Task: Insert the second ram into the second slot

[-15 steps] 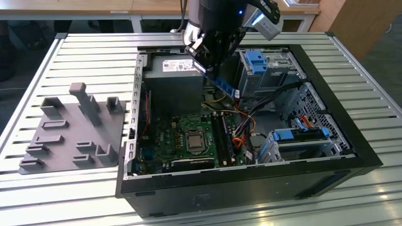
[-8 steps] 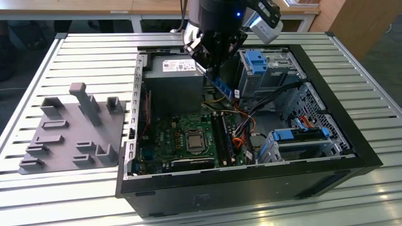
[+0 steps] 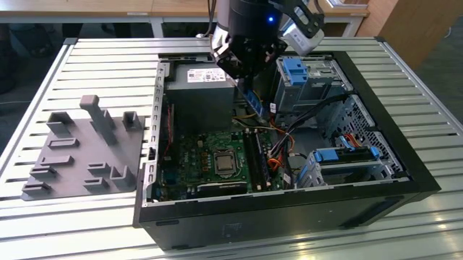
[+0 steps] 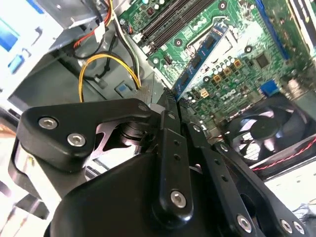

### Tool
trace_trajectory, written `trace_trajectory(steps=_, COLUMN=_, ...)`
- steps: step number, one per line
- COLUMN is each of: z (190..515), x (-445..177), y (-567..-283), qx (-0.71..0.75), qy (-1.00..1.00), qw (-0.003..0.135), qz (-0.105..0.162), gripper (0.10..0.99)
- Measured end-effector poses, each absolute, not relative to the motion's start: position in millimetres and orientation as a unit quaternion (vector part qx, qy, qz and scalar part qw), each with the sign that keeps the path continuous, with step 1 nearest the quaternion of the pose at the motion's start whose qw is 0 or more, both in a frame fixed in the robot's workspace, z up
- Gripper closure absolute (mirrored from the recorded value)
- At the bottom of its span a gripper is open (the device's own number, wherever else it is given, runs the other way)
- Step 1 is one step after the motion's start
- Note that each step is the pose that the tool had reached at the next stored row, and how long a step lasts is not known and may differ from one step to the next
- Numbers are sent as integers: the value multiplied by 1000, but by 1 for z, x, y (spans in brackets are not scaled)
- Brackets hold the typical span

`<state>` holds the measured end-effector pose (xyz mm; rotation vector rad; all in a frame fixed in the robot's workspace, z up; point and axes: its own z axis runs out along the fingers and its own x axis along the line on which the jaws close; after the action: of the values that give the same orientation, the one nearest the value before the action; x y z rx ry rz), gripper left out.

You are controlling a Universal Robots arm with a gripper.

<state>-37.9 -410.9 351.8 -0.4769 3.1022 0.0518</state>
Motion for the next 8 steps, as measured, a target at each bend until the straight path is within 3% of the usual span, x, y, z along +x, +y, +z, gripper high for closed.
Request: trace_trajectory(steps=8, z=349, x=-38, y=-411, qx=-77, qy=997, qw=3, qz=16, gripper=949)
